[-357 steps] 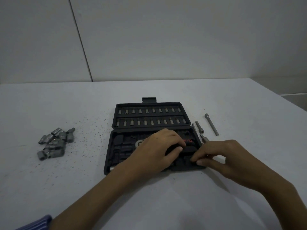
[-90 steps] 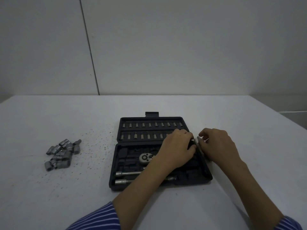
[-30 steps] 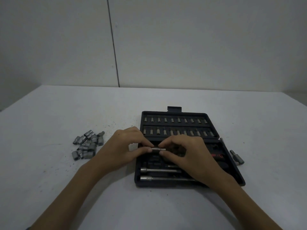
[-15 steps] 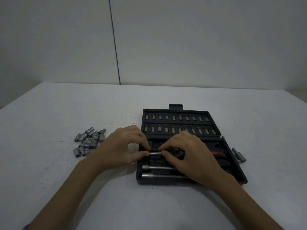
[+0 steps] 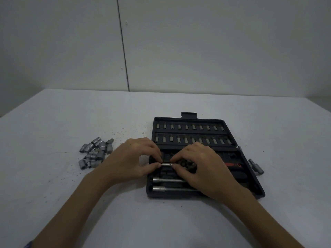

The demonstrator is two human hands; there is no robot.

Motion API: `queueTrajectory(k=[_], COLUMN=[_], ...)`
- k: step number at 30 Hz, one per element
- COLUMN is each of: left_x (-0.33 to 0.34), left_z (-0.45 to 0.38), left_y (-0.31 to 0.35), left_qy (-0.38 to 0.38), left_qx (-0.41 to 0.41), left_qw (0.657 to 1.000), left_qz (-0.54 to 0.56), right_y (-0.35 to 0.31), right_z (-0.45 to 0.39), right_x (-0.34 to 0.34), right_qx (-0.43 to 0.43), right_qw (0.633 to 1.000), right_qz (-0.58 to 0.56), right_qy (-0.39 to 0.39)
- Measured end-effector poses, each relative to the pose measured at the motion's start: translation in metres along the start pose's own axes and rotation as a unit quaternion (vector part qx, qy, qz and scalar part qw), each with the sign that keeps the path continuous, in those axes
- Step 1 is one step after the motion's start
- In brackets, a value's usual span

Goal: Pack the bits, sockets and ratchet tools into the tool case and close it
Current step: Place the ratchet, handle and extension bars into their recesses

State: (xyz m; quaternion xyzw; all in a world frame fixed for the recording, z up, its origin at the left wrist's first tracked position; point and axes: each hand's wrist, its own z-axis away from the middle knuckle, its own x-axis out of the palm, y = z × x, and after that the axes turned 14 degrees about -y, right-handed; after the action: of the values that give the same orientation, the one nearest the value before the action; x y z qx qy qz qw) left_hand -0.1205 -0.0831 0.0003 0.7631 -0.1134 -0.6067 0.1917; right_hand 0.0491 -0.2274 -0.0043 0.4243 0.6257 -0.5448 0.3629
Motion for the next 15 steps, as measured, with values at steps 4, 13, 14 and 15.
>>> queueTrajectory(k=[4,13,14,15], left_x=[0.0001,-0.0002,0.0001,0.0005], left_z=[0.0001,-0.0019,-0.0025,-0.0035], left_y=[0.0008,0.0056,0.0067,0.0077], left_qy=[-0.001,-0.004,-0.004,-0.005], left_qx=[-0.001,-0.009,-0.010,-0.011], left_qw=[1.000,1.000,1.000,1.000], left_qz=[0.006,0.007,0.006,0.006], right_y=[0.0004,0.0008,0.0009,0.0010], right_z=[0.0003,0.0019,0.0020,0.0018], right_x=[0.0000,-0.0032,-0.0039,-0.0045], right_qx=[0.003,-0.001,-0.002,-0.003], right_qw=[1.000,0.999,0.999,0.999], right_qz=[-0.004,-0.025,-0.031,-0.037], right_qy=[-0.002,-0.024,-0.026,-0.029])
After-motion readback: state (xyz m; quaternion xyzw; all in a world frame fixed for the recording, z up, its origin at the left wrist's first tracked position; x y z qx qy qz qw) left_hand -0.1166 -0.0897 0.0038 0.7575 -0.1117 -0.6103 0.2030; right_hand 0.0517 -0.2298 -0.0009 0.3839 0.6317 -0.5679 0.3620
